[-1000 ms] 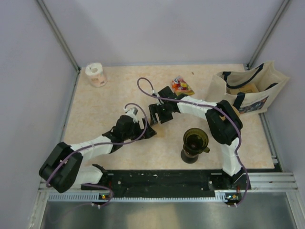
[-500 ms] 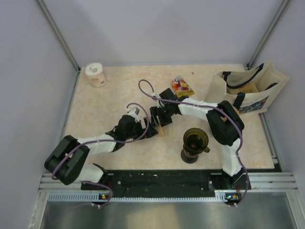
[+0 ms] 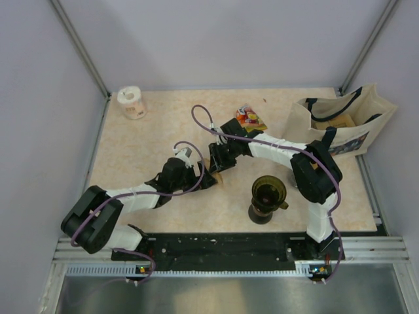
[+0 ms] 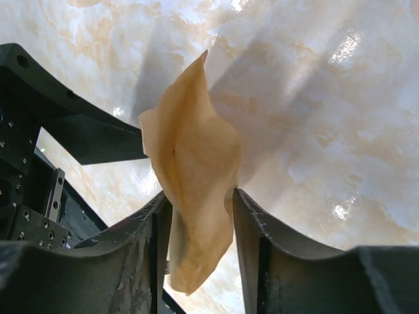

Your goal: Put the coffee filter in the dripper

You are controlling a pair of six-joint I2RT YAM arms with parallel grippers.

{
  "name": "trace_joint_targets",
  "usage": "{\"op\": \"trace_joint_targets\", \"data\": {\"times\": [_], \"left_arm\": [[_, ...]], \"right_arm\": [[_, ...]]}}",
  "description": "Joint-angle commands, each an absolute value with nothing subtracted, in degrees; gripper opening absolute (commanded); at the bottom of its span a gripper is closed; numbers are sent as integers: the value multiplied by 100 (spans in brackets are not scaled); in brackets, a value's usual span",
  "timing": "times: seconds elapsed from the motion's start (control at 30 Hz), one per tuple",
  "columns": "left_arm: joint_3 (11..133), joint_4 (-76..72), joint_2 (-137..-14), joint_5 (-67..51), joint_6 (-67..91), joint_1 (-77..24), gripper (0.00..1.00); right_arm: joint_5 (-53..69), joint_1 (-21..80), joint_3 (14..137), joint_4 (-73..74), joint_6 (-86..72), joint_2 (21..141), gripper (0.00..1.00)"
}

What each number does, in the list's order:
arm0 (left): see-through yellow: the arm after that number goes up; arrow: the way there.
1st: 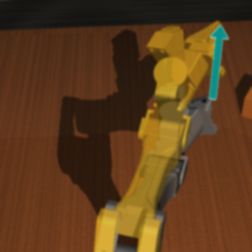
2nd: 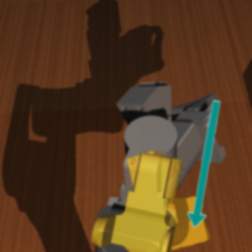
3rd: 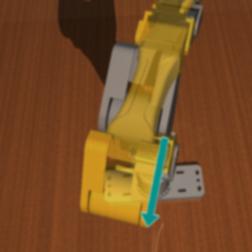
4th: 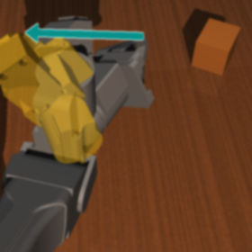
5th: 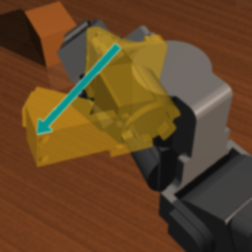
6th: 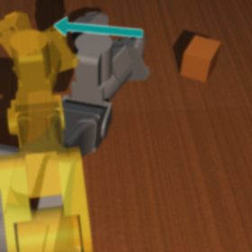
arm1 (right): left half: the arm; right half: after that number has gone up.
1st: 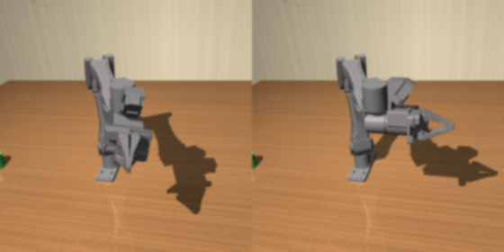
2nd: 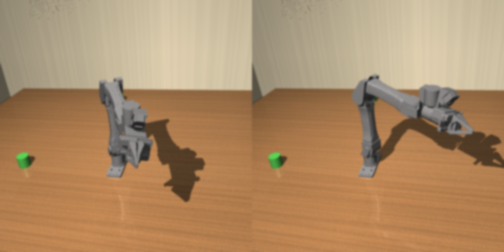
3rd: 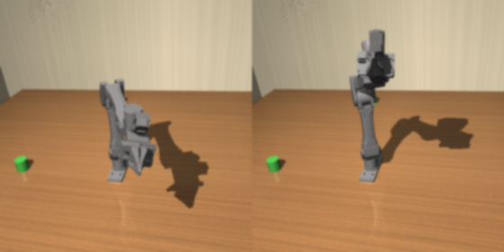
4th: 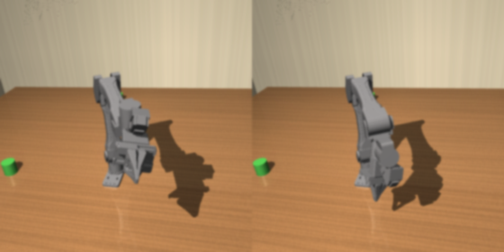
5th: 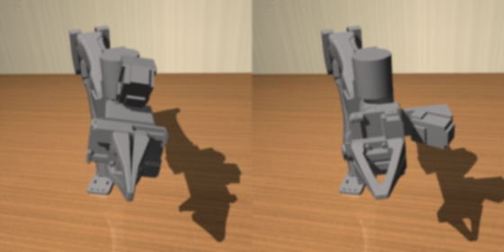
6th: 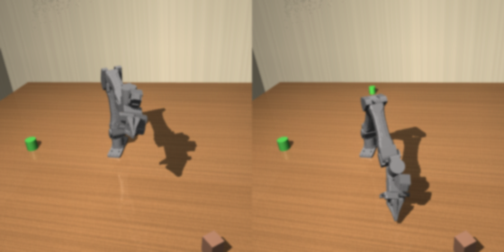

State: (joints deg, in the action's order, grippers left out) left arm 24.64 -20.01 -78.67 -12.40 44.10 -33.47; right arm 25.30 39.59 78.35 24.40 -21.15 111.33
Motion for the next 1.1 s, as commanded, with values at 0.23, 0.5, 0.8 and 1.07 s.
{"op": "trace_joint_targets", "data": {"times": [0.23,0.5,0.8,1.07], "left_arm": [[2496,-1951,-7866,-1230,4395,-3366,99],[2452,-1733,-7139,-1397,4500,-3375,99],[2795,806,-3818,408,4456,-3358,99],[3533,2566,-2637,1485,4509,-3340,99]], "right_arm": [[2364,4025,8033,2575,-2004,10960,9],[2408,4052,8068,2593,-1400,10715,0],[2592,4332,7183,1680,1366,9117,0],[3593,4684,5784,1143,4708,7358,0]]}}
